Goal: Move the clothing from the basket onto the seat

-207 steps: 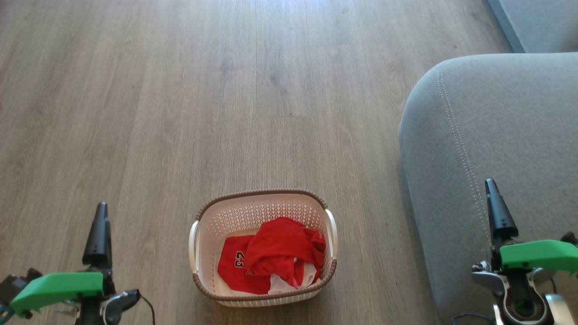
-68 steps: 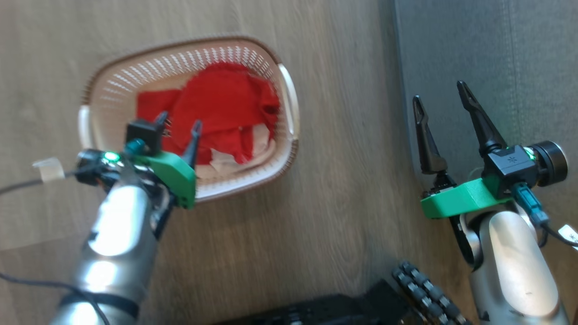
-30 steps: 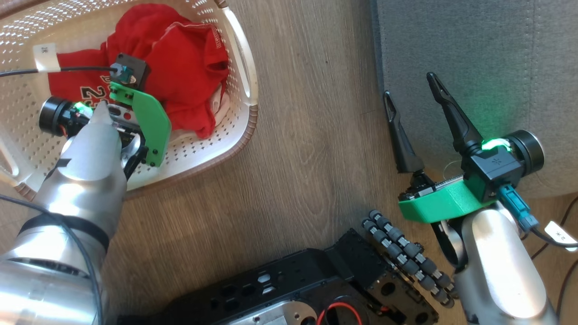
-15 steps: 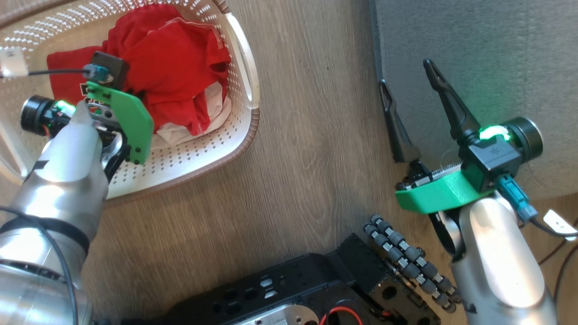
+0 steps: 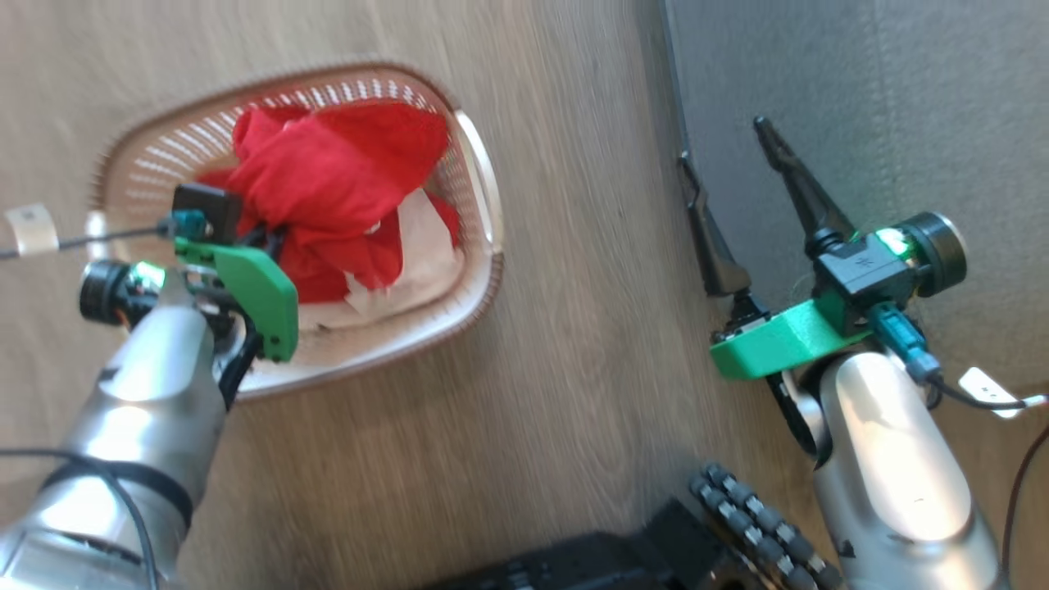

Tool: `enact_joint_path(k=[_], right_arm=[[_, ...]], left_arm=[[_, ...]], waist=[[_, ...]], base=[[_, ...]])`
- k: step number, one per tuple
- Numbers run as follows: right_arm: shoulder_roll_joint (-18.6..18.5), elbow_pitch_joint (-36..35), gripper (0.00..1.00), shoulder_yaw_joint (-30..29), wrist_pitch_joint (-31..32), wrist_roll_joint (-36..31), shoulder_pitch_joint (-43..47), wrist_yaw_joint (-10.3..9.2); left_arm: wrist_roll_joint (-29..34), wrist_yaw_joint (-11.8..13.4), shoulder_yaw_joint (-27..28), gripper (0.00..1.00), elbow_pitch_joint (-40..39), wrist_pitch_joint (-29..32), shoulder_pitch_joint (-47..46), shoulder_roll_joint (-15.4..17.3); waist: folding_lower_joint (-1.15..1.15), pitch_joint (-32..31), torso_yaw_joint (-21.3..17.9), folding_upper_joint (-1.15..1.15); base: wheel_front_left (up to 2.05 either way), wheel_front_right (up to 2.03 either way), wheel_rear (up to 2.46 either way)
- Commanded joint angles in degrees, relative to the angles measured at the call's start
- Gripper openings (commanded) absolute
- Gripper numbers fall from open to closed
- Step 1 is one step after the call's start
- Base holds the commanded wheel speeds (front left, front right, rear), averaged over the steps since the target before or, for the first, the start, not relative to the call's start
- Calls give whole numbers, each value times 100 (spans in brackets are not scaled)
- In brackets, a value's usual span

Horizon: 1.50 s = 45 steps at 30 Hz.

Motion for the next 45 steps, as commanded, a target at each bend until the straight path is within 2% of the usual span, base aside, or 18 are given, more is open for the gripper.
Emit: enact_joint_path(k=[1, 6, 7, 8, 9, 11, 12, 17, 26, 36, 41, 45], right_arm=[[-41, -58, 100, 126, -36, -63, 235, -1], [-41, 171, 100, 118, -36, -127, 359, -1], [-41, 273, 100, 91, -36, -133, 429, -1], [-41, 273, 100, 91, -36, -133, 429, -1], [-41, 351, 100, 51, -36, -152, 507, -1], [-41, 430, 100, 43, -36, -167, 599, -1], [-41, 430, 100, 43, -36, -167, 599, -1], [-41, 556, 100, 54, -36, -160, 775, -1], [-41, 663, 100, 37, -36, -87, 1050, -1], [-41, 268, 100, -33, -36, -23, 1296, -1], [-41, 145, 100, 47, -36, -7, 1372, -1], [-41, -88, 100, 39, -36, -31, 1393, -1]], left_arm=[[-86, 73, 167, 0, -103, -80, 256, 102], [-69, 315, 568, 0, -1014, -88, 768, 190], [75, 415, 938, 0, -1784, -89, 1134, 223], [75, 415, 938, 0, -1784, -89, 1134, 223], [269, 469, 1183, 0, -2317, -89, 1395, 195], [469, 493, 1459, 0, -2826, -90, 1679, 140], [469, 493, 1459, 0, -2826, -90, 1679, 140], [1036, 464, 2095, 0, -3961, -90, 2339, -38], [1727, 234, 3009, 0, -5661, -90, 3178, -420], [1897, 130, 3595, 0, -7317, -91, 3344, -717], [1830, 119, 3455, 0, -7902, -91, 3310, -739], [1699, 266, 3247, 0, -8416, -91, 3267, -740]], waist=[[0, -662, 290, 0], [0, -1364, 461, 0], [0, -1736, 584, 0], [0, -1736, 584, 0], [0, -2006, 704, 0], [0, -2243, 793, 0], [0, -2243, 793, 0], [0, -2717, 944, 0], [0, -3356, 1127, 0], [0, -3619, 1329, 0], [0, -3700, 1372, 0], [0, -3724, 1365, 0]], base=[[0, 0, 0], [0, 0, 0], [0, 0, 0], [0, 0, 0], [0, 0, 0], [0, 0, 0], [0, 0, 0], [0, 0, 0], [0, 0, 0], [0, 0, 0], [0, 0, 0], [0, 0, 0]])
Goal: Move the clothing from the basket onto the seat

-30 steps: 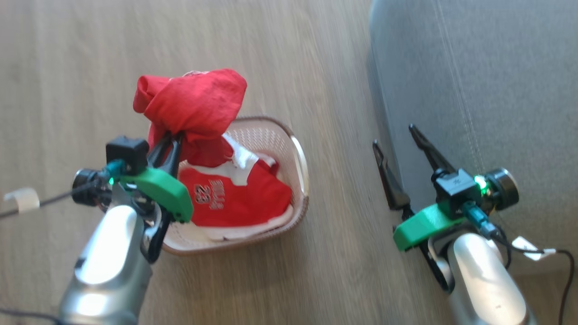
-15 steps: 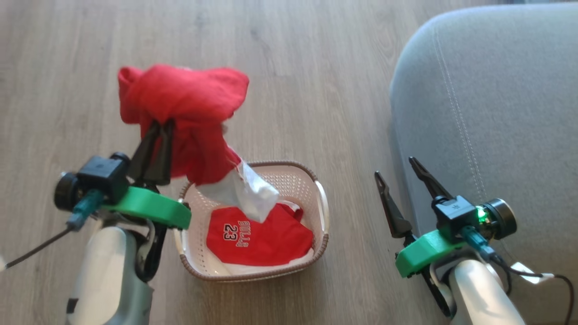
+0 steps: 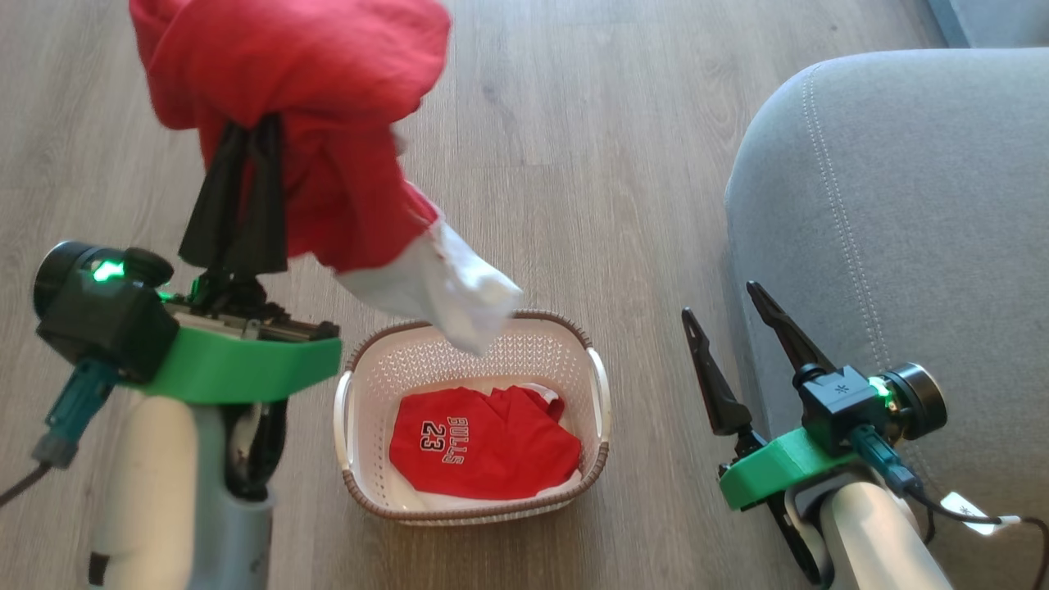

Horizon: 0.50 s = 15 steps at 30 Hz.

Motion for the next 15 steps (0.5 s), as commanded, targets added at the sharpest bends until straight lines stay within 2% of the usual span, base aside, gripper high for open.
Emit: enact_joint_path(k=[1, 4, 9, 15], right_arm=[[-33, -259, 100, 98, -37, -3, -102, -1], [-33, -304, 100, 110, -37, 3, -62, -1], [-33, -332, 100, 115, -37, -4, -28, -1], [-33, -350, 100, 110, -37, 0, -50, -1]], left_arm=[[-92, 79, 20, 0, -385, -54, -229, 55], [-79, 101, -311, 0, -499, -54, -141, 54], [2, -46, -884, 0, -415, -54, 26, 54], [33, -120, -1075, 0, -317, -54, 110, 54]], waist=[[1, -23, -6, 0], [1, -56, -21, 0], [1, -44, -48, 0], [1, -3, -84, 0]], base=[[0, 0, 0], [0, 0, 0], [0, 0, 0], [0, 0, 0]])
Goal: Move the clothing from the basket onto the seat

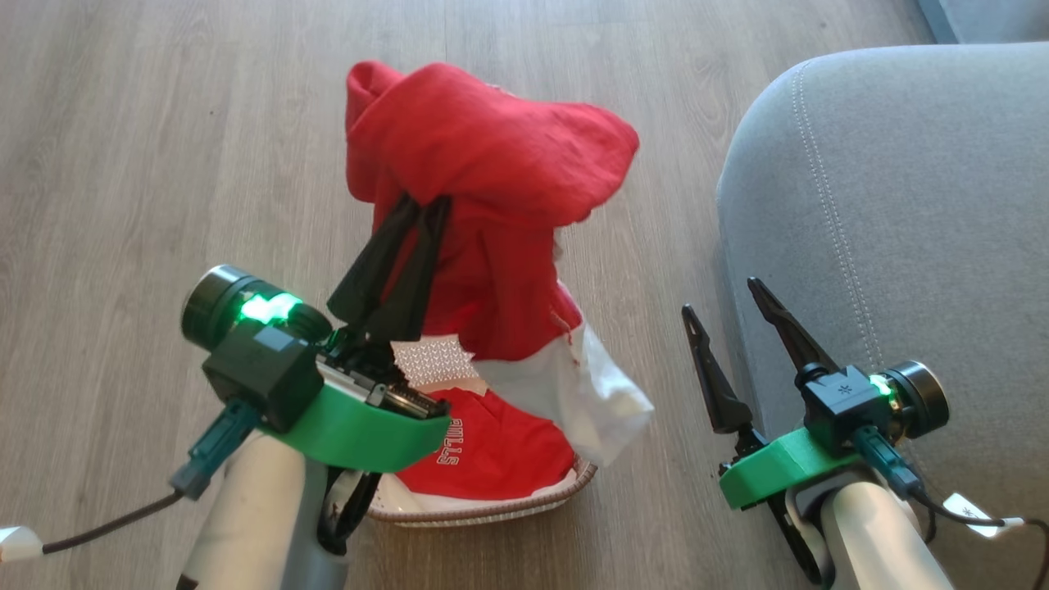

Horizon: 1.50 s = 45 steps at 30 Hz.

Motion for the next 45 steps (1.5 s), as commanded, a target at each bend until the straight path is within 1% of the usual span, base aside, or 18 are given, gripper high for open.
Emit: enact_joint_path(k=[1, 5, 10, 12, 18, 23, 29, 33, 37, 39, 45], right_arm=[[-32, -209, 100, 107, -37, -2, -74, -1], [-32, -187, 100, 133, -37, 19, -63, -1], [-58, -401, 100, 524, -37, 218, -108, -1], [-162, -594, 100, 752, -37, 317, -117, -1], [-707, -1190, 100, 1690, -37, 697, -184, -1], [-960, -1436, 100, 2147, -37, 859, -259, -1], [-939, -1331, 100, 2262, -37, 826, -422, -1], [-828, -1101, 100, 2150, -37, 793, -544, -1], [-765, -835, 100, 2200, -37, 718, -719, -1], [-666, -661, 100, 2187, -37, 674, -810, -1], [-522, -498, 100, 2200, -37, 657, -919, -1]], left_arm=[[32, 2, 197, 0, -185, -27, -219, 49], [18, 18, 187, 0, -186, -27, -216, 49], [44, 23, 201, 0, -181, -27, -221, 49], [53, 25, 225, 0, -171, -27, -230, 49], [92, 29, 301, 0, -132, -27, -246, 49], [95, 32, 284, 0, -97, -27, -252, 49], [51, 37, 37, 0, -94, -27, -287, 49], [8, 61, -161, 0, -78, -27, -335, 49], [-42, 66, -407, 0, -81, -27, -356, 49], [-73, 67, -621, 0, -100, -27, -346, 49], [-75, 50, -984, 0, -103, -27, -317, 49]], waist=[[0, 4, -3, 0], [0, 2, -28, 0], [0, 10, -69, 0], [0, 13, -80, 0], [0, 34, -103, 0], [0, 40, -79, 0], [0, 101, 10, 0], [0, 135, 89, 0], [0, 137, 160, 0], [0, 137, 206, 0], [0, 178, 288, 0]], base=[[0, 0, 0], [0, 0, 0], [0, 0, 0], [0, 0, 0], [0, 0, 0], [0, 0, 0], [0, 0, 0], [0, 0, 0], [0, 0, 0], [0, 0, 0], [0, 0, 0]])
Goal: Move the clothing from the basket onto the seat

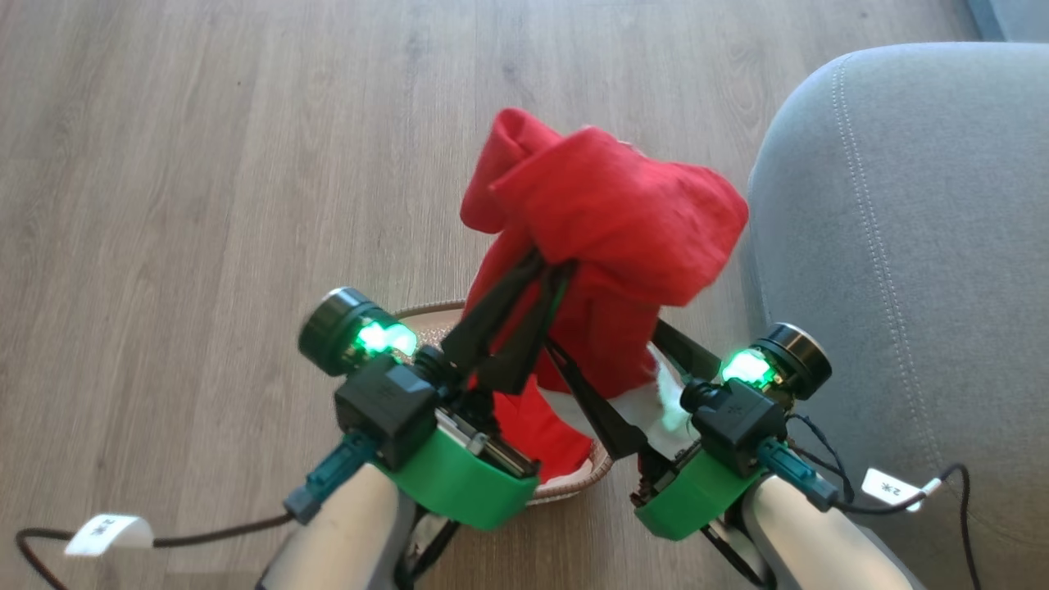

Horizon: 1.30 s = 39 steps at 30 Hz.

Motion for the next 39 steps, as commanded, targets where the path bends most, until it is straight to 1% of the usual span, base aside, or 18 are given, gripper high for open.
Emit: enact_joint_path(k=[1, 8, 9, 10, 11, 17, 26, 27, 28, 39], right_arm=[[114, -128, 100, 78, -36, -50, -200, -1], [257, -5, 100, -39, -36, -166, -259, -1], [282, 3, 78, -90, -36, -174, -248, -1], [312, 5, 35, -143, -36, -160, -234, -1], [337, -1, 0, -186, -36, -136, -223, -1], [430, 5, 0, -336, -36, -67, -174, -1], [547, -262, 0, -712, -36, 130, -61, -1], [553, -287, 0, -740, -36, 169, -69, -1], [558, -310, 0, -761, -36, 184, -84, -1], [576, -660, 0, -1106, -36, 69, -109, -1]], left_arm=[[-5, -3, 100, 0, -219, -27, -272, 34], [-24, -7, -196, 0, -212, -27, -222, 34], [-24, -6, -215, 0, -207, -27, -217, 34], [-24, -6, -228, 0, -202, -27, -214, 34], [-25, -7, -233, 0, -193, -27, -209, 34], [6, -7, -132, 0, -72, -27, -189, 33], [1, -11, 2, 0, 93, -27, -102, 33], [-6, -2, 18, 14, 111, -27, -105, 33], [18, 7, 30, 100, 125, -27, -117, 33], [28, 16, 170, 100, 385, -27, -92, 33]], waist=[[0, 12, 27, 0], [0, 12, 113, 0], [0, 10, 121, 0], [0, 7, 126, 0], [0, 6, 132, 0], [0, -6, 127, 0], [0, -11, 59, 0], [0, -1, 52, 0], [0, 8, 46, 0], [0, 2, 28, 0]], base=[[0, 0, 0], [0, 0, 0], [0, 0, 0], [0, 0, 0], [0, 0, 0], [0, 0, 0], [0, 0, 0], [0, 0, 0], [0, 0, 0], [0, 0, 0]])
